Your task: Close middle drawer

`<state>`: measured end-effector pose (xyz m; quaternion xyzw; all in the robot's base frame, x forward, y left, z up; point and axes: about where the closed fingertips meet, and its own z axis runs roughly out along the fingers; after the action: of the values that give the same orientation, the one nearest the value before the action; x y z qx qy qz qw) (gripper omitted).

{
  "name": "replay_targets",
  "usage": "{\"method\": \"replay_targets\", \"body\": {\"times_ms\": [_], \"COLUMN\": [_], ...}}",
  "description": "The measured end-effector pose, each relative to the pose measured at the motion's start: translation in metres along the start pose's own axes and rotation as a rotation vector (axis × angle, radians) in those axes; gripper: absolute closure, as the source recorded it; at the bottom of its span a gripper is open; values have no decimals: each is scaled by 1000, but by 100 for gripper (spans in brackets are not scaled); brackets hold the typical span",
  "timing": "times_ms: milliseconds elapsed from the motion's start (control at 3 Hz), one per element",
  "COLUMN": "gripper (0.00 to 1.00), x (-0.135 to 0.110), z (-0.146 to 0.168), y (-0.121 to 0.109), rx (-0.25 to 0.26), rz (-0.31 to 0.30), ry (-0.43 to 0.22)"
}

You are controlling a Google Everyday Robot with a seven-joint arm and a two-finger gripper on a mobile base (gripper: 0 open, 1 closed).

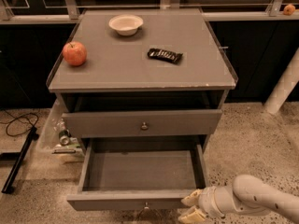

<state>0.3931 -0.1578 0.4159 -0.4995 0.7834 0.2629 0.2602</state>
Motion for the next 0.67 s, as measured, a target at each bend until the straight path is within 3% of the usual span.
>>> {"method": "replay_targets", "body": {"times_ms": [333,667], "gripper": [0,0], "x": [0,1], "z": [3,3], "y": [-2,0], "rx": [-6,-6], "rz": [2,1], "ry": [2,2]}}
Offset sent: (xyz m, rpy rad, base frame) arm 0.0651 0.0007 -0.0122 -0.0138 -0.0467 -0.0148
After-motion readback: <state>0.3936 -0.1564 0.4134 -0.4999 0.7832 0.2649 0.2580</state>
